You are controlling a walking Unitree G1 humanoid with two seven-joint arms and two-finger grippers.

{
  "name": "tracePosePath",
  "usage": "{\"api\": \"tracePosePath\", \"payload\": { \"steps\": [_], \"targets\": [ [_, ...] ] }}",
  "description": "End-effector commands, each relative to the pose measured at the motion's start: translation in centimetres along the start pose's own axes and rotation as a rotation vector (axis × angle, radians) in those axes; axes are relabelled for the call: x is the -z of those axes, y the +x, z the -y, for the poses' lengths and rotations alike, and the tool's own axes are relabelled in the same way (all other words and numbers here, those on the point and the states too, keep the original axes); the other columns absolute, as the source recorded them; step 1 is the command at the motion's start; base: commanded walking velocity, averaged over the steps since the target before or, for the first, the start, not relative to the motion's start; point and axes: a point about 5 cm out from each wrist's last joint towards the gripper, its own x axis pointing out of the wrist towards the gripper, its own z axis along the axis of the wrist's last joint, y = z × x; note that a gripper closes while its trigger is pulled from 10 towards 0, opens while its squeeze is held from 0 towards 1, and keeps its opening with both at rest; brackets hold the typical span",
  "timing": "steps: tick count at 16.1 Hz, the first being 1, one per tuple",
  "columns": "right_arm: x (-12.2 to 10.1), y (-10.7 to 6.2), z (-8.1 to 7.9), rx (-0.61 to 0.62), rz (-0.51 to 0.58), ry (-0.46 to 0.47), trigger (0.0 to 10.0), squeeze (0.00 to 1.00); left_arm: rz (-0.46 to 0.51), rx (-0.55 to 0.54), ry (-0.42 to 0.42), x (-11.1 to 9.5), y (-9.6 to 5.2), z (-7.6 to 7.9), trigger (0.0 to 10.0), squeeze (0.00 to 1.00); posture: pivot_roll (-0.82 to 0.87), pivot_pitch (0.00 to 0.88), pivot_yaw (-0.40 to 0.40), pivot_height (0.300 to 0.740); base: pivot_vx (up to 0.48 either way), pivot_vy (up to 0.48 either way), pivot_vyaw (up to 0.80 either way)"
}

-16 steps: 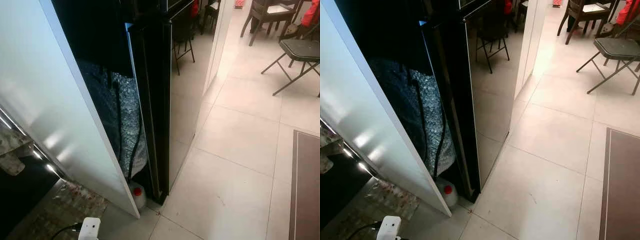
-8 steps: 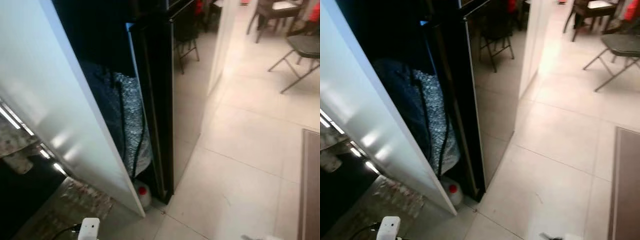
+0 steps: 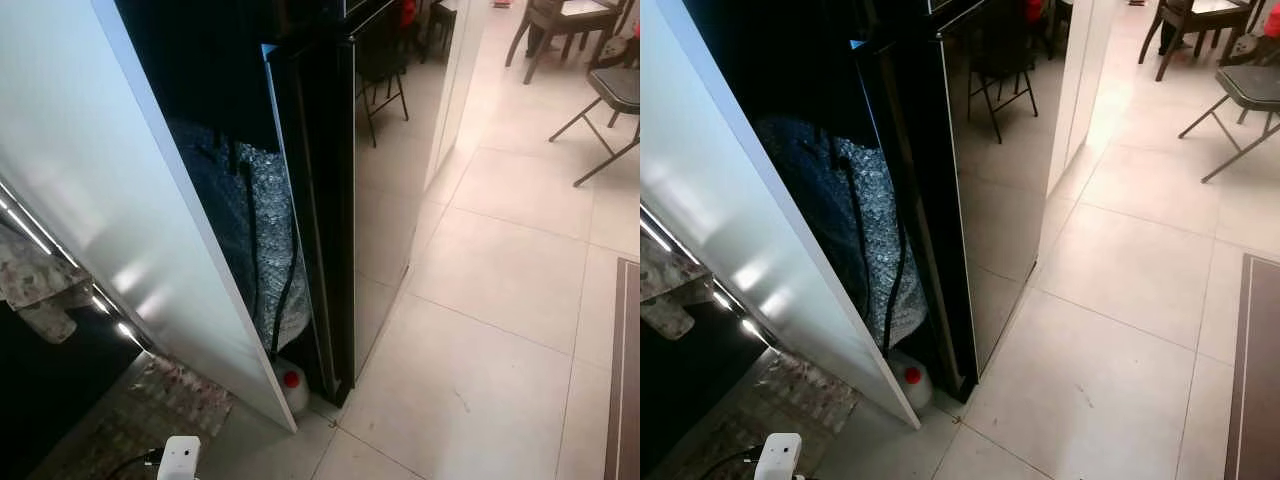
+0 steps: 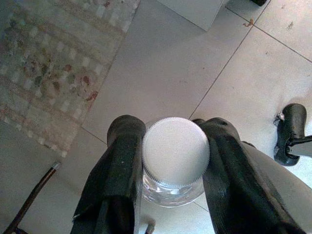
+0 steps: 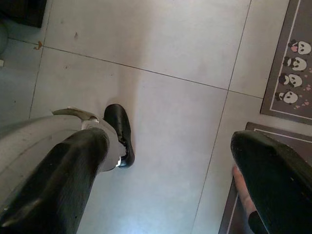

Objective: Restocking fridge

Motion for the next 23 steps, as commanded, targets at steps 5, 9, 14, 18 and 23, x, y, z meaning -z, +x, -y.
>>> {"api": "tracePosePath", "payload": {
  "steps": [5, 9, 14, 18, 23],
  "targets": [
    [0.22, -0.03, -0.10, 0.009, 0.002, 0.032, 10.0, 0.00, -0.014, -0.008, -0.017, 0.30, -0.10, -0.49, 10.0, 0.00, -0.08, 0.002, 0.106, 0.740, 0.000, 0.000, 0.00],
    [0.25, -0.01, -0.10, 0.006, -0.012, 0.003, 10.0, 0.00, -0.017, -0.007, -0.015, 0.29, -0.10, -0.49, 10.0, 0.00, -0.08, 0.003, 0.105, 0.740, 0.000, 0.144, -0.18],
    [0.19, -0.02, -0.09, 0.018, 0.006, 0.030, 10.0, 0.00, -0.017, -0.007, -0.010, 0.29, -0.10, -0.50, 10.0, 0.00, -0.08, 0.000, 0.107, 0.740, 0.000, 0.426, 0.00],
    [0.27, -0.03, -0.04, 0.023, -0.007, -0.012, 10.0, 0.00, -0.020, -0.002, -0.001, 0.35, -0.11, -0.51, 10.0, 0.00, -0.08, 0.000, 0.108, 0.740, 0.000, 0.461, -0.51],
    [0.16, -0.01, -0.11, 0.032, 0.008, -0.003, 10.0, 0.00, -0.022, 0.003, 0.015, 0.28, -0.11, -0.55, 10.0, 0.00, -0.09, 0.000, 0.114, 0.740, 0.000, 0.435, -0.10]
  ]
}}
